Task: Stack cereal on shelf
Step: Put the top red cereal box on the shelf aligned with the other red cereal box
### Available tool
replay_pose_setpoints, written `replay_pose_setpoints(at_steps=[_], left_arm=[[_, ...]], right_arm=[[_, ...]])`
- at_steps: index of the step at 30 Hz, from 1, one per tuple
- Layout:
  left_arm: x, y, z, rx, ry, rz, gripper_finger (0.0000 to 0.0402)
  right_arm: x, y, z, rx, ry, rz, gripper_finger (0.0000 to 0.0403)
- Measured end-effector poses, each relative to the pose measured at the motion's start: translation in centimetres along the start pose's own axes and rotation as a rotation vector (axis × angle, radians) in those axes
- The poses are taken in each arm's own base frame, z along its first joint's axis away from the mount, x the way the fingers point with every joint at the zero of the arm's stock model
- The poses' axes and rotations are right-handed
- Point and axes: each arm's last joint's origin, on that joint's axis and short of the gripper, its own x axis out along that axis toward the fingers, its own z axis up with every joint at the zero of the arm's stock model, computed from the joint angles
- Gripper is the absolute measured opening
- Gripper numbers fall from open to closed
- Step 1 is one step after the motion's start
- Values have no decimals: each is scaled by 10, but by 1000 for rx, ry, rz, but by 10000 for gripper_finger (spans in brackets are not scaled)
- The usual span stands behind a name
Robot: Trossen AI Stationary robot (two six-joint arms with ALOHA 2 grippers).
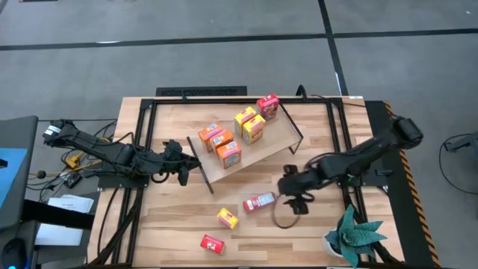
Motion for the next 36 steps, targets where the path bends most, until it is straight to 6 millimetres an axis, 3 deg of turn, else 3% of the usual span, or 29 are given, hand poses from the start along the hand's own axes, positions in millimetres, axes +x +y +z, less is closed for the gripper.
replay_pose_setpoints(at_steps=[4,8,17,21,36], left_arm=[[0,0,0,-5,-8,3,119],[0,0,0,-23,-12,5,119],[0,0,1,-50,-26,20,119],[0,1,1,-68,-50,41,119],[0,2,2,-104,-80,67,119]], right_arm=[[0,5,-19,30,-115,-38,296],[10,11,-17,-39,-206,-57,296],[53,1,-20,-65,-86,-82,296],[62,-4,-21,-82,-54,-90,296],[61,-6,-7,-292,-166,-49,296]])
